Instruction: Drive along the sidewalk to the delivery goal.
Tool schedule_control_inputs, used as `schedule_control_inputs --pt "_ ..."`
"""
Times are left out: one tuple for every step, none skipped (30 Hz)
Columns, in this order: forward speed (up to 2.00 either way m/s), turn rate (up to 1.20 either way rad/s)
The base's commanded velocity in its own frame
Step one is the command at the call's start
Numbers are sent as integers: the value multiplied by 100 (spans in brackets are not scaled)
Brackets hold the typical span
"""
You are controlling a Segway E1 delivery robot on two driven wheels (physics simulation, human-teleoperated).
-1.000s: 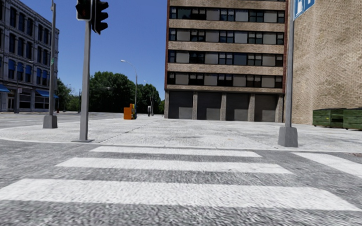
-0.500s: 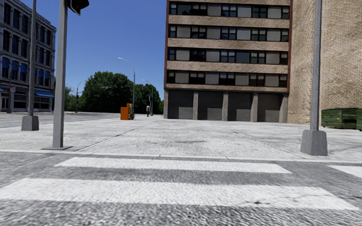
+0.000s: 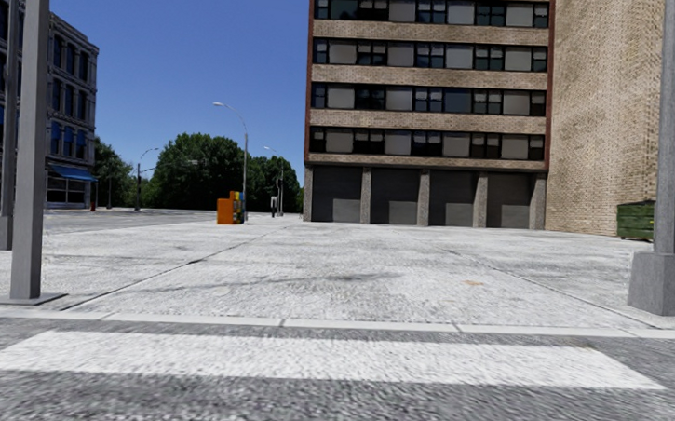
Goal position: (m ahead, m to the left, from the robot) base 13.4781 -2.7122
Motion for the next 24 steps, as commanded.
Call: schedule_control_inputs --pt "200 -18" --pt "200 -18" --pt "200 -39" --pt "200 -50" --pt "200 -65" --pt "199 -85" --pt "199 -85" --pt "196 -96" --pt "193 -99" --pt "191 -99" --pt "191 -99" --pt "191 -100" --pt "191 -100" --pt "191 -100" --pt "191 -100" --pt "190 -98" --pt "190 -17" --pt "190 -3" --pt "190 -3" --pt "190 0" --pt "190 0" --pt "190 0" --pt "190 0" --pt "190 0"
